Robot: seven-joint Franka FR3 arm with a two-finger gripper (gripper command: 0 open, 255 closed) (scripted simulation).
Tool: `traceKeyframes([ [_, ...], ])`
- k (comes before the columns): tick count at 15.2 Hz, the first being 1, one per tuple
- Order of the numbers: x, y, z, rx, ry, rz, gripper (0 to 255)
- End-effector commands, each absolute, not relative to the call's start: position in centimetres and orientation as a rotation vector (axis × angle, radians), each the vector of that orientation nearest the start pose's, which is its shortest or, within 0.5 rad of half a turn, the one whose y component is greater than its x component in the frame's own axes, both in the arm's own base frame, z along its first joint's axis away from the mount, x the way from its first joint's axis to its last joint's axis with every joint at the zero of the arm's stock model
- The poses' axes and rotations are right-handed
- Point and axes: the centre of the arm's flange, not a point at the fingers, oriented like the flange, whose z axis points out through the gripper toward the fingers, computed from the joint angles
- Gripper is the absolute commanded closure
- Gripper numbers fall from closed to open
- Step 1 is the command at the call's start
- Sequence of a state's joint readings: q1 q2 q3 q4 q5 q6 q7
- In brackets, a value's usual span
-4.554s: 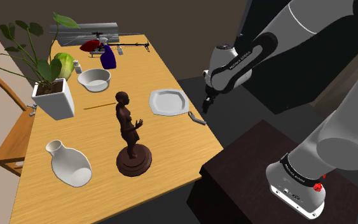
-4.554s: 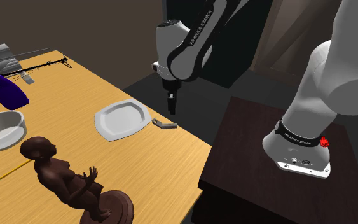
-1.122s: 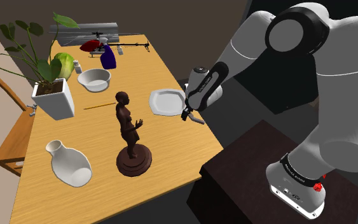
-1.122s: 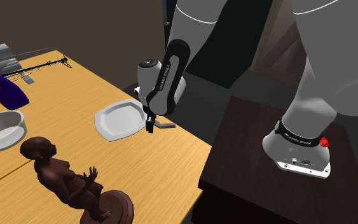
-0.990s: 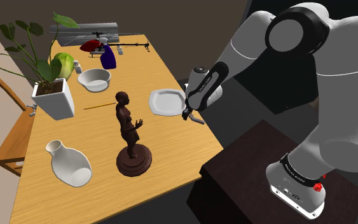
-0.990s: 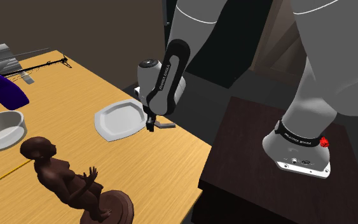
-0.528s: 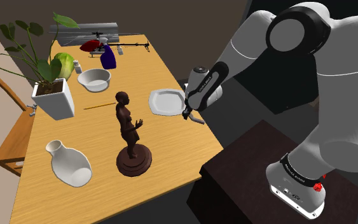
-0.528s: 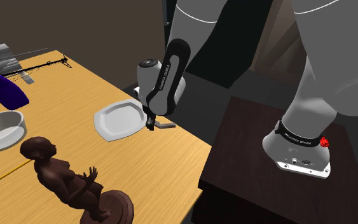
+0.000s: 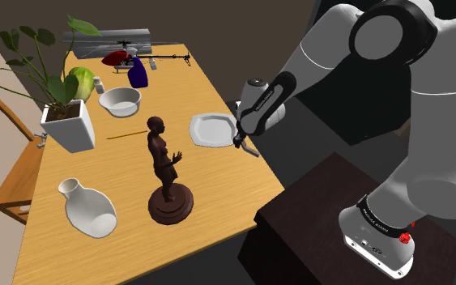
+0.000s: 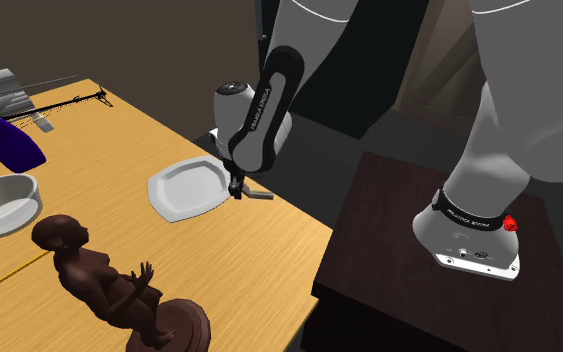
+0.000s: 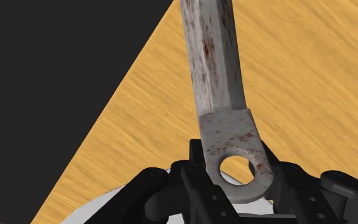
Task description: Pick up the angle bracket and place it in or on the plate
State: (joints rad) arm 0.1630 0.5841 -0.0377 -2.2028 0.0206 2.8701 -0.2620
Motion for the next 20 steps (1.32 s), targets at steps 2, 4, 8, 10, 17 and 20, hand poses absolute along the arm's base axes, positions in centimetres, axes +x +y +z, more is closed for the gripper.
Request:
traceKeyframes([
  [2, 54.6, 6.7, 13.7, -3.104, -0.588, -0.130, 255],
  [4, 54.6, 6.7, 14.7, -3.104, -0.588, -0.130, 255],
  [8, 54.6, 6.7, 16.8, -3.104, -0.588, -0.130, 255],
  [10, 54.6, 6.7, 17.9, -3.104, -0.588, -0.130, 255],
  [17, 58.4, 7.7, 19.8, -3.104, -0.588, -0.130, 255],
  [20, 62.2, 8.7, 19.7, -3.104, -0.588, -0.130, 255],
])
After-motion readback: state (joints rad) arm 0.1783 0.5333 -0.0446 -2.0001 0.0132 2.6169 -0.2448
